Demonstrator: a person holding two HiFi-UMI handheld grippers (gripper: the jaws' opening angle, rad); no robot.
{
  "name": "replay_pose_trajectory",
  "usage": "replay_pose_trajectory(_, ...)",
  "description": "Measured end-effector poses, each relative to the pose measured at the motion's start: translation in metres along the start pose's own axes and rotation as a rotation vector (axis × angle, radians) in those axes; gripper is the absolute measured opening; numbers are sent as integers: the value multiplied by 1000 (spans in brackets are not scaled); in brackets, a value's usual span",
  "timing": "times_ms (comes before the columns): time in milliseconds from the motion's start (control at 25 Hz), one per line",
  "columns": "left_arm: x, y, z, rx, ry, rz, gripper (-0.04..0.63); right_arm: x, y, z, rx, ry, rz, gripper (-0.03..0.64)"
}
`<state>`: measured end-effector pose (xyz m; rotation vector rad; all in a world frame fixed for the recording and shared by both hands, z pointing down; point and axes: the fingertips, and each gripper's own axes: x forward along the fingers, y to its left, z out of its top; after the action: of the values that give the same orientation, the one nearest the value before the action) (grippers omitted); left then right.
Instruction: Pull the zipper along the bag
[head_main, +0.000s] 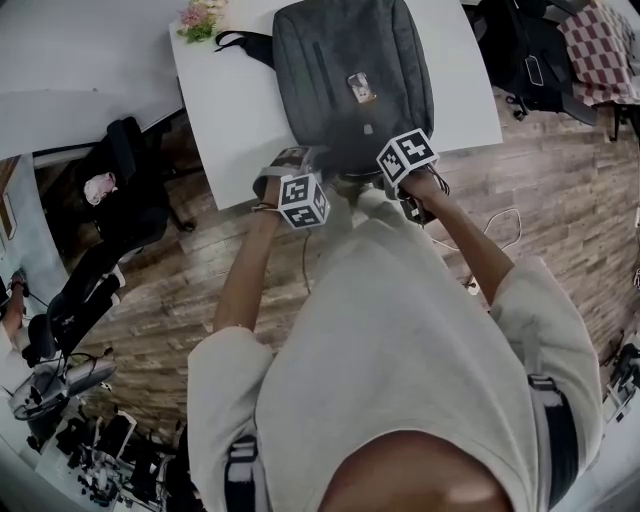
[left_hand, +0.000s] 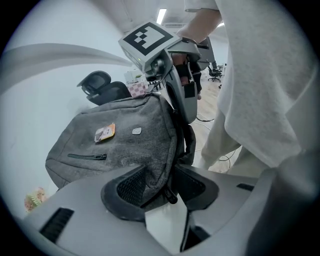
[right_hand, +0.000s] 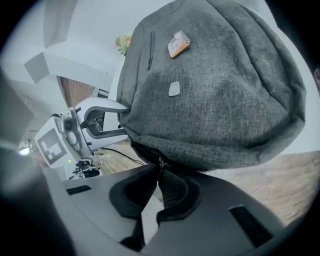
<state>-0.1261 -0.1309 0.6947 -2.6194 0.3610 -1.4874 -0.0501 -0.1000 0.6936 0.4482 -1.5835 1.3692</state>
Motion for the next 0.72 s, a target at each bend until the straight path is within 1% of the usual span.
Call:
replay_pose_trajectory(80, 0, -1, 0, 0, 1, 1, 186, 2, 0, 0, 3, 1, -26, 23)
replay_pose_trajectory(240, 0, -2, -3, -11, 0, 1, 186, 9, 0, -2, -28, -14, -155, 29)
replay_pose_trajectory(320, 0, -2, -2, -16, -1, 2, 186, 10, -1, -2, -28, -31, -203, 29)
replay_pose_trajectory(440, 1, -2, -1, -26, -4, 2, 186, 9, -1, -2, -70, -25, -271, 34)
replay_pose_trajectory(600, 1, -2, 0, -37, -6, 4, 184, 12, 2, 0, -83, -22, -302, 40)
replay_pose_trajectory(720, 1, -2, -1, -40, -2, 6, 184, 15, 4, 0, -122, -20, -307, 46)
